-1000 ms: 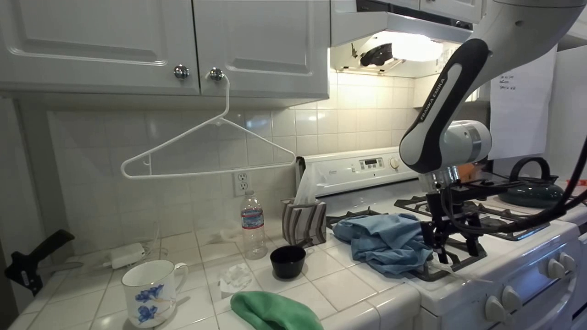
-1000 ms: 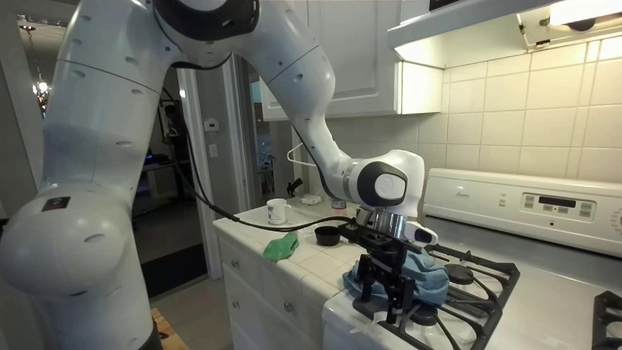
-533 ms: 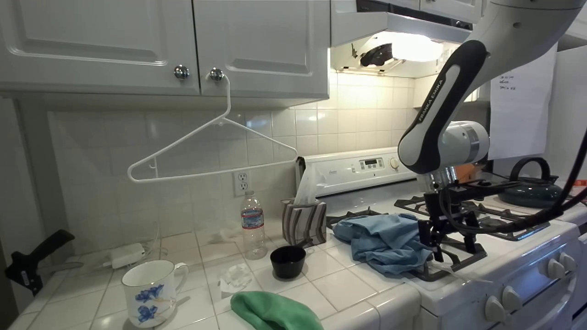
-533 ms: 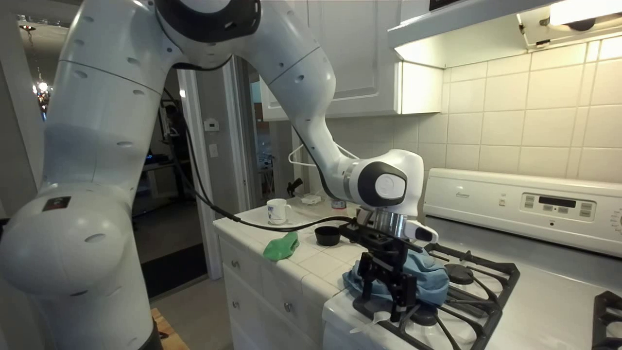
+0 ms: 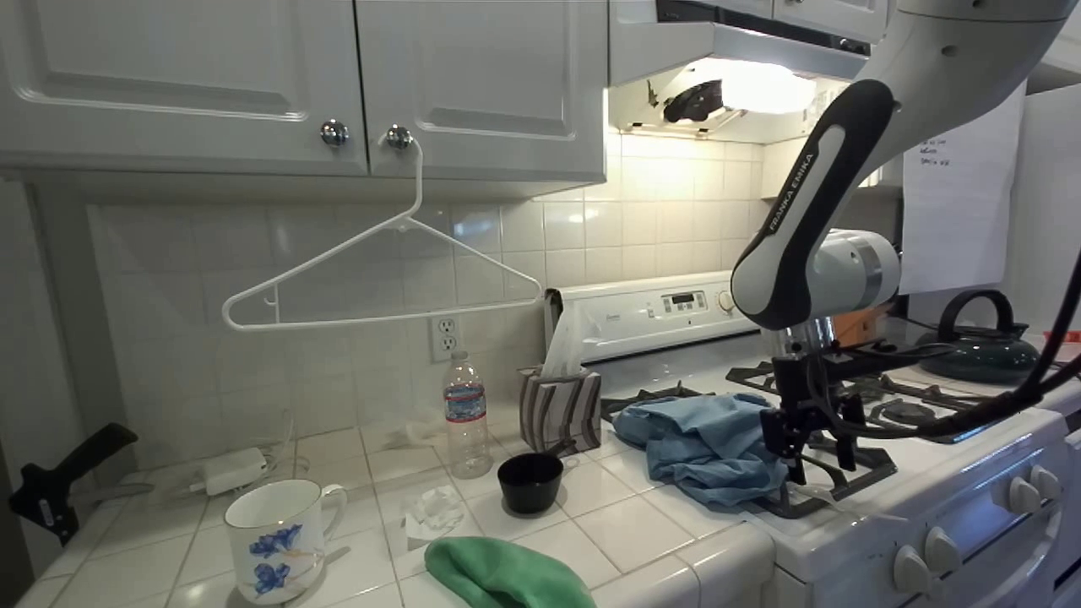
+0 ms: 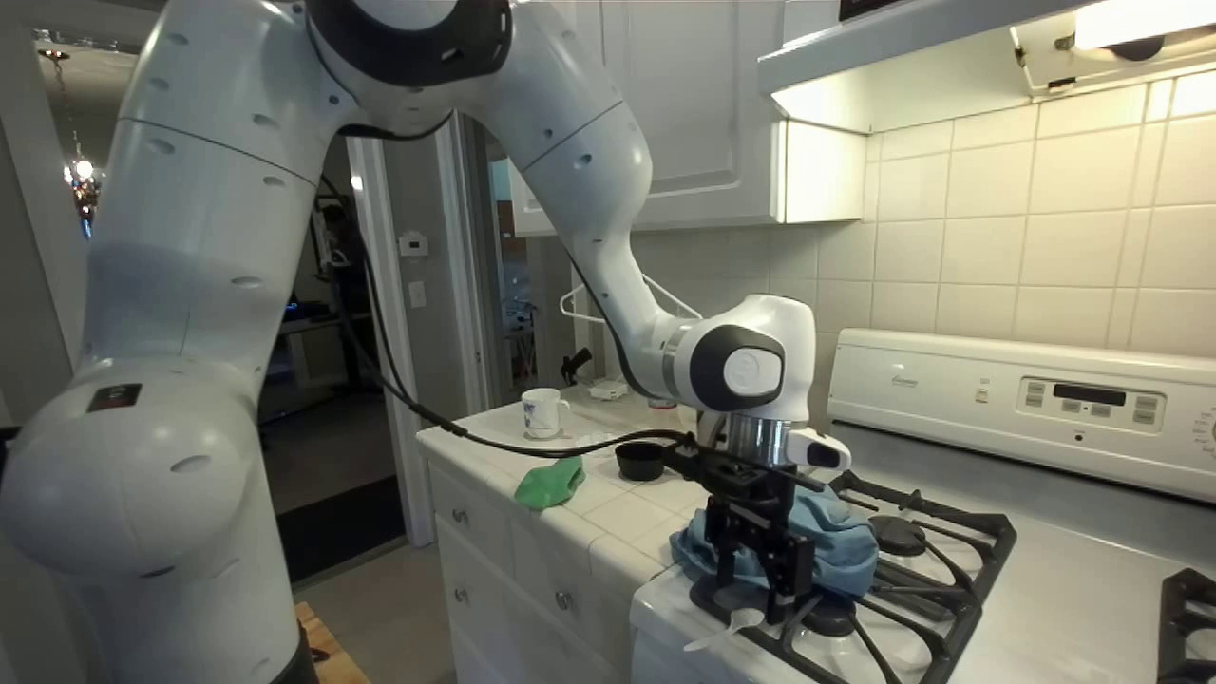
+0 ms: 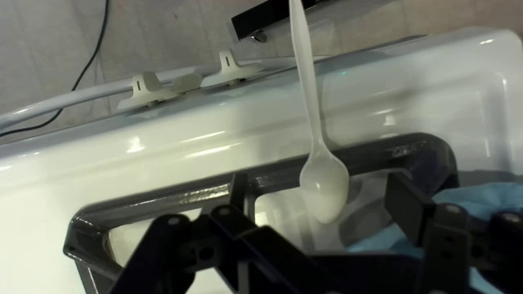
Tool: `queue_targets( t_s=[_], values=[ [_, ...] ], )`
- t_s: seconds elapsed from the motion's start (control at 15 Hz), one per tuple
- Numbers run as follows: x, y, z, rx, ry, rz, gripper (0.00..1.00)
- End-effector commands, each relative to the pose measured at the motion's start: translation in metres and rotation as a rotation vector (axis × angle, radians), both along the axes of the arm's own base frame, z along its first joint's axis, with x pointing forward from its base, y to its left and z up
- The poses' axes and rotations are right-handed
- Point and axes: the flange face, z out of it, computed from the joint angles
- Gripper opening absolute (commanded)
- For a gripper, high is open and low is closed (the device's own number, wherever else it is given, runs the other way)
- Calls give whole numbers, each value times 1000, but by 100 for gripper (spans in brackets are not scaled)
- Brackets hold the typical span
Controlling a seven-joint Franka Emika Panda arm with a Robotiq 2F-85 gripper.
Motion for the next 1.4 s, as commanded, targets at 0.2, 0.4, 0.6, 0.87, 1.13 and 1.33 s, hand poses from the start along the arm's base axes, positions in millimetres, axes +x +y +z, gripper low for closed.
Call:
queue_targets(
  t_s=[0.2,0.4,0.6,0.87,1.13,1.33],
  values=[
    [-5,4,-8,-12,-10,26,36],
    [-2,5,-14,-12,-8,34,30],
    [1,9,-21,-17,-2,51,47],
    [6,16,-25,-19,-2,71,62],
    [6,17,-27,-18,1,75,33],
    [9,21,-26,-18,-3,83,12]
  ],
)
